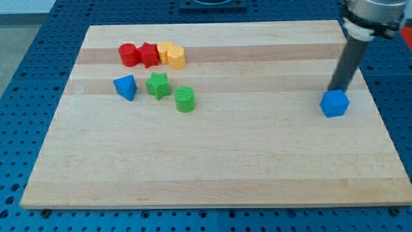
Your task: Place blue cube at the bottom right side of the board
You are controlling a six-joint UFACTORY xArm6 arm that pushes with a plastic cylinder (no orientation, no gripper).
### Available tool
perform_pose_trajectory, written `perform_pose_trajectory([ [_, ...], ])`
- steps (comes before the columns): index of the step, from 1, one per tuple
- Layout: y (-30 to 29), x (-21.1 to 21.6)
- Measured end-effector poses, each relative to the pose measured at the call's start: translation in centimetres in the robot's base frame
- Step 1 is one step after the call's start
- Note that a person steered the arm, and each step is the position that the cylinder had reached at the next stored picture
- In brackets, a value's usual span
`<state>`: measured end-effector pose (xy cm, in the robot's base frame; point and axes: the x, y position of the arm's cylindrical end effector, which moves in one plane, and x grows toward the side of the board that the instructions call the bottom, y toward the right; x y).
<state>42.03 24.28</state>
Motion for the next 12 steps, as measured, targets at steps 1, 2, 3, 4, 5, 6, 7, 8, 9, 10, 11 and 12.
perform_pose_trajectory([
  [1,0.3,4.4],
  [2,0.3,8.6],
  [3,0.4,8.2],
  [4,0.7,4.0],
  [5,0.5,1.9],
  [6,-2.2,4.0],
  [7,-2.4,7.3],
  [8,-1.6,8.2],
  [9,-1.4,8.7],
  [10,-1.1,11.6],
  [11,-1.1,11.7],
  [12,-1.5,8.4],
])
